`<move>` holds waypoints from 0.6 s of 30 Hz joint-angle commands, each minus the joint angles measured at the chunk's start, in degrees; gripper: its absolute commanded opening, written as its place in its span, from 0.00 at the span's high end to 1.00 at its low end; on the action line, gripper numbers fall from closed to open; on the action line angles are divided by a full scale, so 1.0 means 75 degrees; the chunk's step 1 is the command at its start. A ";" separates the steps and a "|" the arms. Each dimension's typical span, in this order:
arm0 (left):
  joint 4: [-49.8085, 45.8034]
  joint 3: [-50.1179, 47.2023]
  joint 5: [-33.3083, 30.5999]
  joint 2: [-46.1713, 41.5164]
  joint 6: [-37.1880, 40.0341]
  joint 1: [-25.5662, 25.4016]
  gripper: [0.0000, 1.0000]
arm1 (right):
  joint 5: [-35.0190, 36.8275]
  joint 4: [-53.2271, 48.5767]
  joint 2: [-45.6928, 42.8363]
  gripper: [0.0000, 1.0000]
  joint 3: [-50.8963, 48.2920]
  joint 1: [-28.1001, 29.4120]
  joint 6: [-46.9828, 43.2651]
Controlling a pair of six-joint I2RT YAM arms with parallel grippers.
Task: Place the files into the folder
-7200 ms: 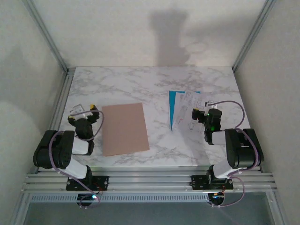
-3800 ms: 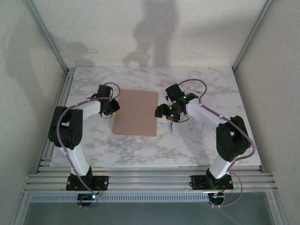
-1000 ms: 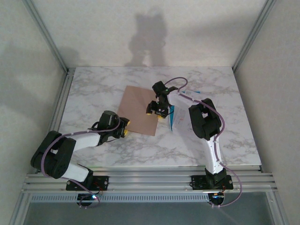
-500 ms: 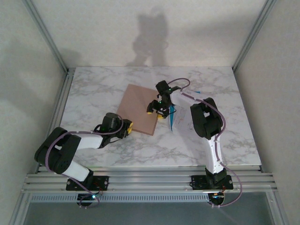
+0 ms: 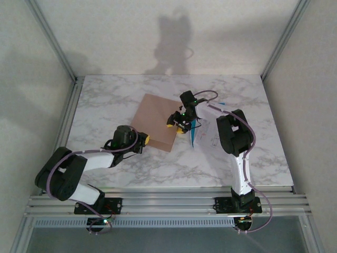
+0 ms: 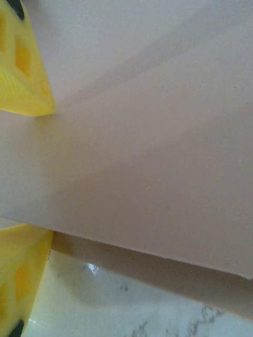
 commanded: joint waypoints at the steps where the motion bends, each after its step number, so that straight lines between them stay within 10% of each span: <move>1: 0.0256 -0.0092 0.0350 -0.0249 -0.0192 -0.0069 1.00 | -0.0337 0.0285 -0.0340 0.49 -0.0177 -0.0009 0.0488; 11: -0.0686 0.0029 0.0591 -0.0509 0.0268 -0.0030 1.00 | -0.0360 0.0682 -0.0748 0.97 -0.0411 -0.0107 0.1227; 14: -0.2905 0.0984 0.0220 -0.0754 0.1601 -0.0054 0.43 | -0.0216 0.0537 -0.0908 1.00 -0.0393 -0.0113 0.1354; 18: -0.5571 0.2526 -0.0686 -0.0889 0.3620 -0.0083 0.24 | -0.0073 0.0235 -0.1063 1.00 -0.0267 -0.0112 0.1362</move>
